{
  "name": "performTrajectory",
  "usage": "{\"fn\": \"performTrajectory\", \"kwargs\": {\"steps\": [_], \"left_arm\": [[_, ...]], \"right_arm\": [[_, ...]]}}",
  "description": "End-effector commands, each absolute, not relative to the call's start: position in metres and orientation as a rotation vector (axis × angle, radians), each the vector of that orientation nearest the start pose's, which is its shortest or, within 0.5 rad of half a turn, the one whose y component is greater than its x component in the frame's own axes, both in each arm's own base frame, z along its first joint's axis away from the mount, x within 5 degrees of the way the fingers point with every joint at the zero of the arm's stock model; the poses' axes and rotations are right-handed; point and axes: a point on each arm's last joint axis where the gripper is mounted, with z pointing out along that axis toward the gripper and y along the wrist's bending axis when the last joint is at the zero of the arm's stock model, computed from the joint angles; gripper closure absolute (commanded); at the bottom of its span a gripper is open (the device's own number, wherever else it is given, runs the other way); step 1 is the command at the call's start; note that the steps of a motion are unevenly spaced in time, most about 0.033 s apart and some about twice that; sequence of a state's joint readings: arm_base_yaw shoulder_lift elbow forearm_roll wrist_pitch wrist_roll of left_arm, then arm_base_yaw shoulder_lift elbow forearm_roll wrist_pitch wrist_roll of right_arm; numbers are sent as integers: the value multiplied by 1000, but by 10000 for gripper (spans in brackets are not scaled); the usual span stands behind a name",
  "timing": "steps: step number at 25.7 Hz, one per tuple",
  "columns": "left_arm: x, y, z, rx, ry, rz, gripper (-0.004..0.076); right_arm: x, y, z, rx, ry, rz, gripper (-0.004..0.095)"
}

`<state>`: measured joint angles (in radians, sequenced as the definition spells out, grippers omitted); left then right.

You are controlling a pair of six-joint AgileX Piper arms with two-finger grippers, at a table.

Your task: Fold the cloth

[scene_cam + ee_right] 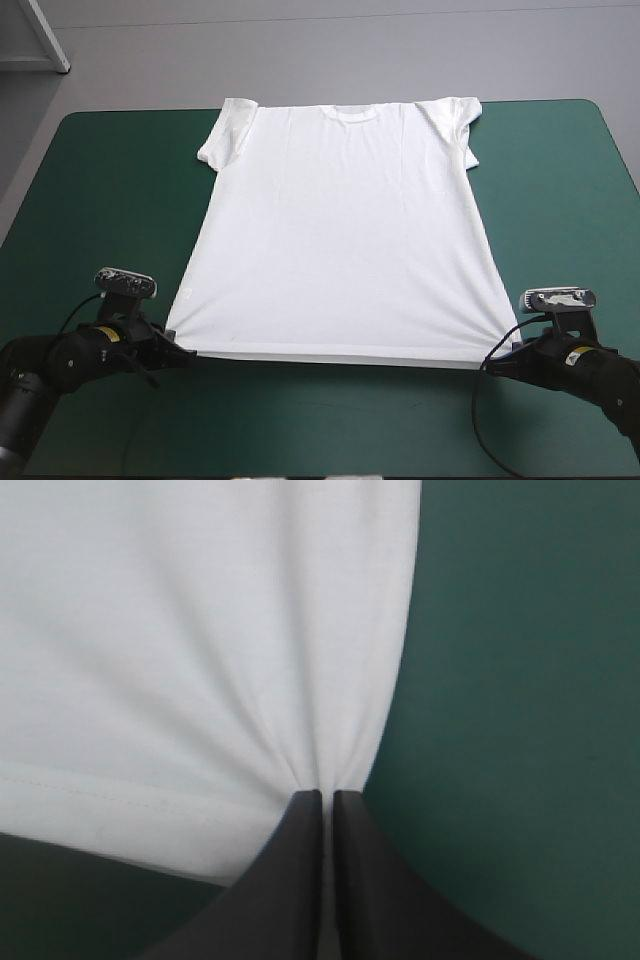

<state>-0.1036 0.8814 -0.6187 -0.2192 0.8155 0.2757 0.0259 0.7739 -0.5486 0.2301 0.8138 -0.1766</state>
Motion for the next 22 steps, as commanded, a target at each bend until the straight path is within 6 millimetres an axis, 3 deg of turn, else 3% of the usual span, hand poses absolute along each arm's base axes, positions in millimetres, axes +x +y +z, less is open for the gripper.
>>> {"fn": "performTrajectory", "kwargs": {"steps": [1,6,15,18,19,22], "left_arm": [[137,-29,274,298,2462,-198,705],[126,-25,261,307,2477,-157,705],[123,-26,255,296,2508,-186,705],[124,-26,256,296,2506,-186,704],[124,-26,256,296,2506,-186,692],[123,-26,255,296,2509,-186,582]], "right_arm": [[129,17,267,-100,2464,205,926],[125,17,253,-93,2502,209,925],[125,17,253,-91,2505,215,913],[125,18,253,-89,2506,220,844],[125,18,253,-87,2506,225,752],[125,18,253,-80,2500,234,594]]}}
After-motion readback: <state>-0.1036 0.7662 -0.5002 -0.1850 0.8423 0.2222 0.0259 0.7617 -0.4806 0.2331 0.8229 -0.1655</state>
